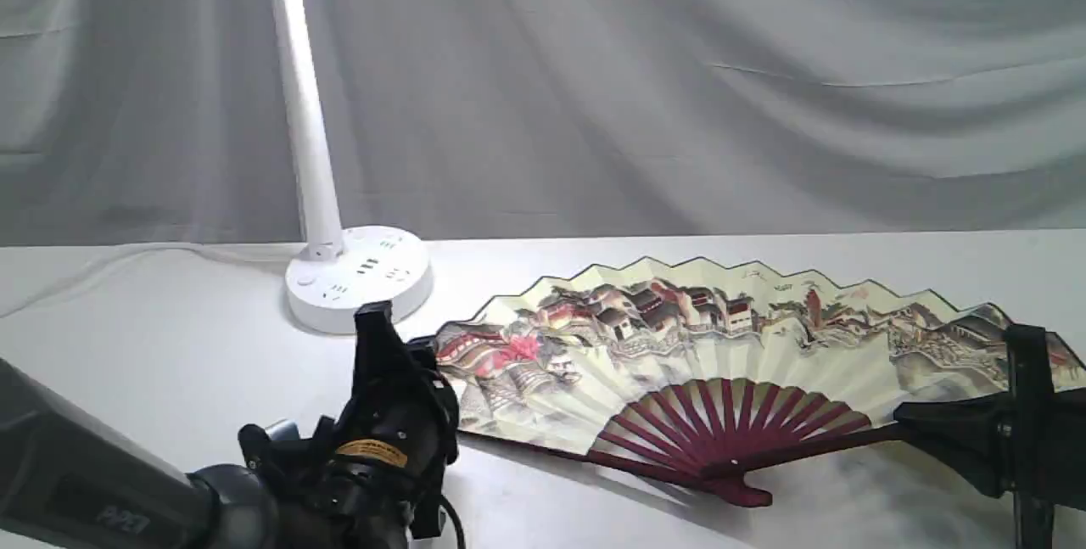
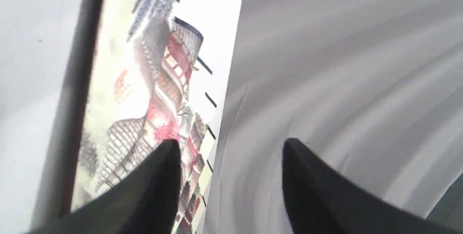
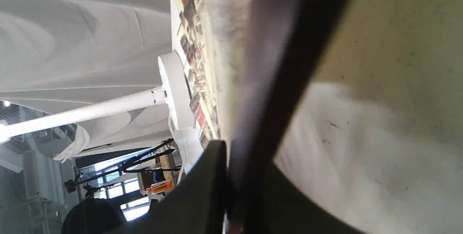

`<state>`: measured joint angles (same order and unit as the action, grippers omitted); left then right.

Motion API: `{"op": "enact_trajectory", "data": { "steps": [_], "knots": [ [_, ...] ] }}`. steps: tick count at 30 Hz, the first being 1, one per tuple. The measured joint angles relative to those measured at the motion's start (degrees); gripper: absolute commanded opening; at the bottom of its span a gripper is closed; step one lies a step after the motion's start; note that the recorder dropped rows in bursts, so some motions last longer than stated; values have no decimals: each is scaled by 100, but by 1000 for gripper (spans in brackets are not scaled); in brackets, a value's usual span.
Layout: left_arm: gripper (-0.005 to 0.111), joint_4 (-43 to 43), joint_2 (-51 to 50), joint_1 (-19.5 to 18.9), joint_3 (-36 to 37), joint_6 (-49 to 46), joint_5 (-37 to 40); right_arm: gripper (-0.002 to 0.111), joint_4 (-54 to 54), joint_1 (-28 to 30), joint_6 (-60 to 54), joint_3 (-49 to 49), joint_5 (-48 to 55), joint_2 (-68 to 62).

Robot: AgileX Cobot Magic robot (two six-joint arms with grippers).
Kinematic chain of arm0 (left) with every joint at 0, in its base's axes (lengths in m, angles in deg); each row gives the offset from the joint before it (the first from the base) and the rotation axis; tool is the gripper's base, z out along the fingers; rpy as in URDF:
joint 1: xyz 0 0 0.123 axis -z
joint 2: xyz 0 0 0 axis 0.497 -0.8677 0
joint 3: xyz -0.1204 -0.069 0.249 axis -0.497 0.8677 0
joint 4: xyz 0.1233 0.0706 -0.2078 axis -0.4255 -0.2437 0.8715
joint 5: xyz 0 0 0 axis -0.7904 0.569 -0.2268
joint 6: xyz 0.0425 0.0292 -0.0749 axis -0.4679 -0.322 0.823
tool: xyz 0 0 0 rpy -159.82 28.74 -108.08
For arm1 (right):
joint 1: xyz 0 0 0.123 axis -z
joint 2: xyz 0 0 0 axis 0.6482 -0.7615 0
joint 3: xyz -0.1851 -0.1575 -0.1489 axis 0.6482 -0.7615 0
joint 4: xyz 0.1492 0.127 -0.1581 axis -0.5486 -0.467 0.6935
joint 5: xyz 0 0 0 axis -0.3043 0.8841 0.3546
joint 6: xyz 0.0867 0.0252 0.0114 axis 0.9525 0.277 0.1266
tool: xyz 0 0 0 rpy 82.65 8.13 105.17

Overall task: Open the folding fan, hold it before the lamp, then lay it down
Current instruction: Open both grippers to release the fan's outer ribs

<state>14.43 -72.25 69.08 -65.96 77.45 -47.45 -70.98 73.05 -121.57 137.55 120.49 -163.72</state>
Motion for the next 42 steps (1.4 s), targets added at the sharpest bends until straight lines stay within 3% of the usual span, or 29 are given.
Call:
{"op": "enact_trajectory", "data": {
  "steps": [6, 12, 17, 24, 34, 42],
  "knots": [
    [58, -273, 0, 0, 0, 12, -260, 6, 0, 0, -112, 11, -84, 10],
    [54, -467, 0, 0, 0, 12, -712, 40, 24, 0, -283, 293, -350, 10],
    [54, -571, 0, 0, 0, 24, -719, 57, 37, 0, -296, 565, -508, -12],
    [54, -631, 0, 0, 0, 24, -719, 59, 41, 69, -296, 717, -1061, -12],
    [48, -641, 0, 0, 0, 36, -666, 59, 62, 687, -92, 728, -1508, 104],
    [47, -747, 241, -137, 0, -94, 519, 59, 1443, 899, 596, 728, -2544, 732]
  ]
}}
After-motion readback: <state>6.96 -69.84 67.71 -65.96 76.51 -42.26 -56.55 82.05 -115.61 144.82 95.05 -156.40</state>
